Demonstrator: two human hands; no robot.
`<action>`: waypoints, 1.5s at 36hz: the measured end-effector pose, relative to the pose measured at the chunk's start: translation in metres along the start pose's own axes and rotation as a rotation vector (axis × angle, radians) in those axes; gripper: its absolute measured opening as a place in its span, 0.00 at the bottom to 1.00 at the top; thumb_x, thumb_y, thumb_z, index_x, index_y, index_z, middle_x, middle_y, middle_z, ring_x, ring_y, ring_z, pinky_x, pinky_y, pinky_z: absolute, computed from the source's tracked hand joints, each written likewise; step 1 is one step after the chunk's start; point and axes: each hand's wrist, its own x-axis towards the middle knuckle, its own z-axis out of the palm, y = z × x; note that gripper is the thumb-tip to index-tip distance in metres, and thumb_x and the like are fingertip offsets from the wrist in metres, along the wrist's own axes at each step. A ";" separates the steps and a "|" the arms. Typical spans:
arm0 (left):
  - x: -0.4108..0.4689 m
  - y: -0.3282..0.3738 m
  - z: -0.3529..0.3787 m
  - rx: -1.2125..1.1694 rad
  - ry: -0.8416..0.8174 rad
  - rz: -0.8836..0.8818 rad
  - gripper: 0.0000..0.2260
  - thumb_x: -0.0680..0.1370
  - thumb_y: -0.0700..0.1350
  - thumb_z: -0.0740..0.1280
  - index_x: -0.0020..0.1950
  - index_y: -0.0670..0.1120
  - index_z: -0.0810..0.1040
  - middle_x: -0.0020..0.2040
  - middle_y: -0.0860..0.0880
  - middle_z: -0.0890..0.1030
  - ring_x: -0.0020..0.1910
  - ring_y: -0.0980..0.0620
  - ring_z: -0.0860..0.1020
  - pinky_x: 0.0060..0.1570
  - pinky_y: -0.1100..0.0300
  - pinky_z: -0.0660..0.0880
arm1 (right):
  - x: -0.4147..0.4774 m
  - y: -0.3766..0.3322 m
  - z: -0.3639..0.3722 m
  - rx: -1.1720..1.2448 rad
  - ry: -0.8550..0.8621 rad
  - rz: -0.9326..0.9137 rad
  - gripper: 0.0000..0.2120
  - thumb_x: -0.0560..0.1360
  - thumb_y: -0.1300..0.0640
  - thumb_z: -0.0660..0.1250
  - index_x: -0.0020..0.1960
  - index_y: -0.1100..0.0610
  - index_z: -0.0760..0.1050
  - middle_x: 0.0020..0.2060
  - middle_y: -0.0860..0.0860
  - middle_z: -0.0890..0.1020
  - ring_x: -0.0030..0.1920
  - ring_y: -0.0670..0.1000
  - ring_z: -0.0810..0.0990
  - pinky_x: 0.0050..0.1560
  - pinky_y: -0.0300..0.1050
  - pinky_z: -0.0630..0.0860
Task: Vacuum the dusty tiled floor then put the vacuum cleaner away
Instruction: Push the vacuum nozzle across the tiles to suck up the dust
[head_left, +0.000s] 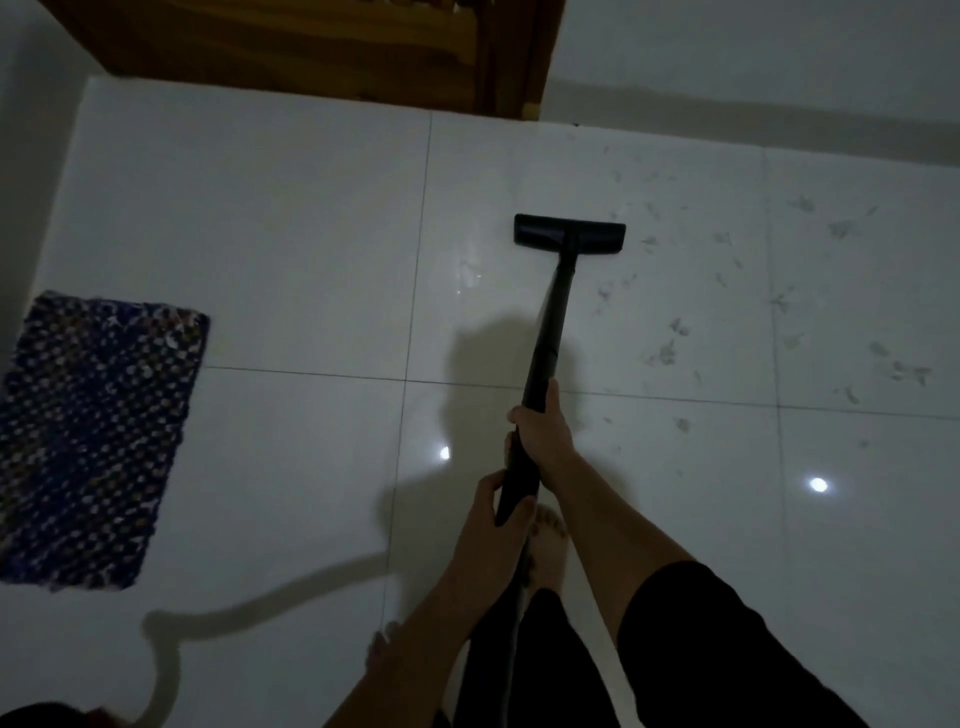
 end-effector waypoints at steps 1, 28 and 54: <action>0.007 0.005 0.005 -0.008 0.003 -0.002 0.16 0.80 0.44 0.62 0.67 0.50 0.65 0.38 0.44 0.78 0.29 0.47 0.73 0.35 0.53 0.70 | 0.005 -0.006 -0.004 0.000 0.004 -0.005 0.38 0.77 0.65 0.61 0.78 0.41 0.51 0.35 0.56 0.76 0.23 0.52 0.73 0.27 0.45 0.74; 0.125 0.134 0.077 -0.118 -0.004 0.036 0.15 0.80 0.43 0.61 0.67 0.50 0.65 0.37 0.46 0.76 0.21 0.52 0.72 0.22 0.62 0.70 | 0.134 -0.141 -0.069 -0.034 -0.033 -0.056 0.38 0.75 0.66 0.62 0.77 0.42 0.51 0.37 0.57 0.75 0.26 0.54 0.75 0.33 0.49 0.75; 0.135 0.167 0.109 -0.094 -0.070 0.067 0.16 0.80 0.43 0.60 0.68 0.48 0.65 0.38 0.45 0.75 0.22 0.53 0.72 0.22 0.63 0.71 | 0.140 -0.170 -0.110 0.017 0.094 -0.129 0.37 0.75 0.65 0.62 0.78 0.44 0.52 0.35 0.55 0.75 0.26 0.53 0.74 0.33 0.48 0.75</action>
